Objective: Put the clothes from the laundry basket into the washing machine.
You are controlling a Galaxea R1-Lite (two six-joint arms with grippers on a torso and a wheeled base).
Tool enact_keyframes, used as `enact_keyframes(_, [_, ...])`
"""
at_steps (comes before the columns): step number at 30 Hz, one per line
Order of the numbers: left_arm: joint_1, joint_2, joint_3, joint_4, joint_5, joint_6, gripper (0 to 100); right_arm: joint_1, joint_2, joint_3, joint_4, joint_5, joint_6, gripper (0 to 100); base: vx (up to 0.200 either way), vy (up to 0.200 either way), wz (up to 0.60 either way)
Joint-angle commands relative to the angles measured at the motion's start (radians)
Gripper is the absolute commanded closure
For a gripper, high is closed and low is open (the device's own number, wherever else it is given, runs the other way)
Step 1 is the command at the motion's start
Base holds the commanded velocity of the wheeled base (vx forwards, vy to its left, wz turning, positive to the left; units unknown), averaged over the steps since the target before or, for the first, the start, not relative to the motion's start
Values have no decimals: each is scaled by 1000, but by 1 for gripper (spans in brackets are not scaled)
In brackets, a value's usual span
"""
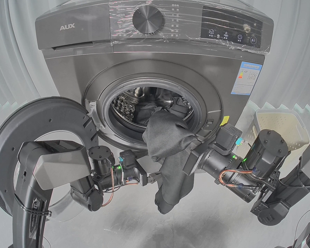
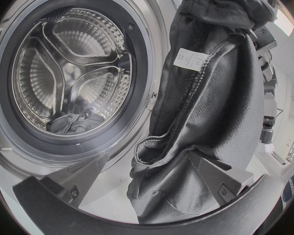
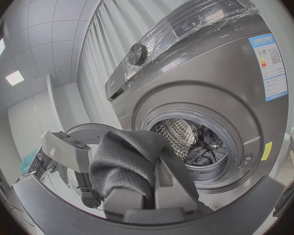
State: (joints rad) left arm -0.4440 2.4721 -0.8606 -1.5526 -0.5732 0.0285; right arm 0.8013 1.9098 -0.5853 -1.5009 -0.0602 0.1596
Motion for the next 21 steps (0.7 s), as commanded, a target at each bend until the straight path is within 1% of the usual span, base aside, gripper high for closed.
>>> enact_keyframes(1, [-4, 19, -9, -4, -17, 2, 0, 1, 5, 4, -1, 0, 0, 100, 0, 0, 0])
enact_keyframes(4, [-5, 21, -11, -4, -28, 2, 0, 1, 5, 2, -1, 2, 0, 100, 0, 0, 0])
enact_keyframes(9, [-7, 19, -15, -4, -33, 4, 0, 4, 11, 2, -4, 2, 0, 100, 0, 0, 0])
enact_keyframes(11, [-7, 19, -23, -4, -43, 4, 0, 7, 11, 1, -6, 2, 0, 100, 0, 0, 0])
enact_keyframes(15, [-12, 28, -35, -6, -43, 11, 0, 13, 11, 1, -6, 2, 0, 100, 0, 0, 0])
enact_keyframes(16, [-12, 28, -35, -6, -43, 11, 100, 13, 11, 1, -6, 2, 0, 100, 0, 0, 0])
enact_keyframes(18, [-13, 30, -43, -4, -43, 13, 100, 13, 11, 1, -6, 2, 0, 100, 0, 0, 0])
enact_keyframes(19, [-13, 30, -49, -4, -42, 7, 100, 13, 11, 2, -6, 2, 0, 100, 0, 0, 0])
enact_keyframes(21, [-15, 30, -58, -4, -42, 5, 100, 13, 11, 2, -6, 2, 0, 100, 0, 0, 0])
